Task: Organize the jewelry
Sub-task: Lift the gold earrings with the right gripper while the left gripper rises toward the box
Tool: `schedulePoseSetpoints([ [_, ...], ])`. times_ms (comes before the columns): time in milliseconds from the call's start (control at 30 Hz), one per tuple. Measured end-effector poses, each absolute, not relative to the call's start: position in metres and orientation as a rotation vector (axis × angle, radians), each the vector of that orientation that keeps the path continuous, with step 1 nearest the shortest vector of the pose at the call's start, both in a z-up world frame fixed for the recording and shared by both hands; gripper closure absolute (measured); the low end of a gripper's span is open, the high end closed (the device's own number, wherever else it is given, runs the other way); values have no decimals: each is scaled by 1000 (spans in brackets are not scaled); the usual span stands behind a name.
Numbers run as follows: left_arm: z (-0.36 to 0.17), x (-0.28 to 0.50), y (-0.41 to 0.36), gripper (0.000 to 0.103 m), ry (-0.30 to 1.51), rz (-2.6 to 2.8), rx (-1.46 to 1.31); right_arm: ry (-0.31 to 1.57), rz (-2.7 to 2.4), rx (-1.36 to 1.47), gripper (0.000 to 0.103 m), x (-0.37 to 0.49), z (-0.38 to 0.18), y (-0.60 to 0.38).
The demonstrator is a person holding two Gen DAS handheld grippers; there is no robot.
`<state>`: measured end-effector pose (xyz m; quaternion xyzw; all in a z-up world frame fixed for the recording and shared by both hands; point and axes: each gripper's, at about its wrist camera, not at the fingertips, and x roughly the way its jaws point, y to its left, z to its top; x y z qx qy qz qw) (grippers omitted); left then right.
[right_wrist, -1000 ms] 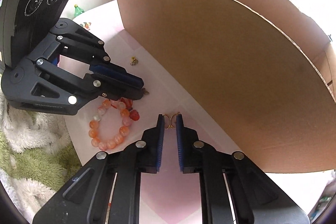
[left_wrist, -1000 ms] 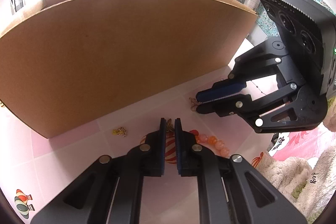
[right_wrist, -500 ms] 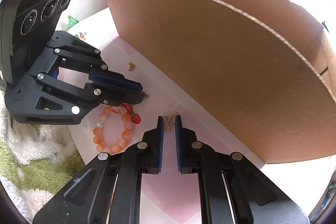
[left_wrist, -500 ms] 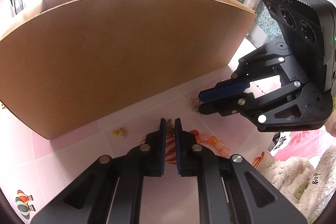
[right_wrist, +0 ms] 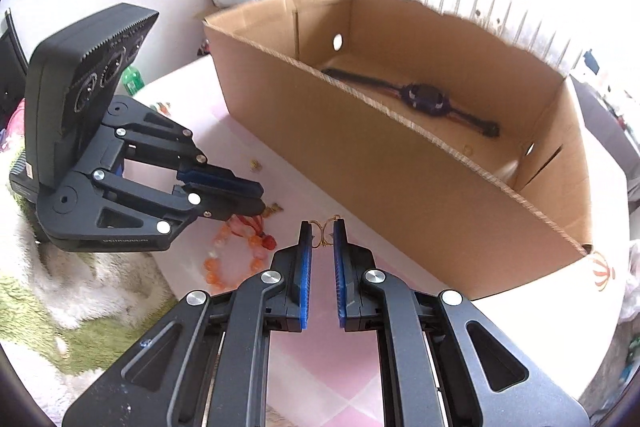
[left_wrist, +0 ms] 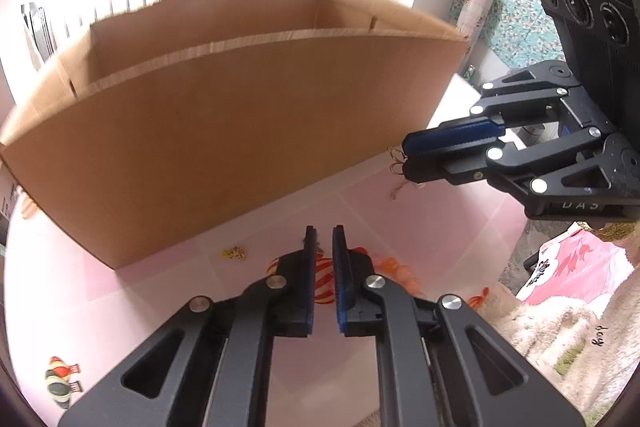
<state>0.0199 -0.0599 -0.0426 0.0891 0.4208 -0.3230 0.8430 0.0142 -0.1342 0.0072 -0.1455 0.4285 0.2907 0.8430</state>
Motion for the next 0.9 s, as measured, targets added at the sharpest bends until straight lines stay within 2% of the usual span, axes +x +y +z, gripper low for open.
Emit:
schedulePoseSetpoints([
  [233,-29,11,-59,95,884,-655,211,810,611,-282,94,-6,30,-141],
  [367,-43,24,-60,95,958,-650,136,824,601,-262,94,-11,20,-141],
  [567,-58,40,-66,95,1020,-648,165,853,580,-192,94,-6,9,-141],
  [900,-59,40,-80,95,1029,-641,250,873,594,-118,94,7,-8,-150],
])
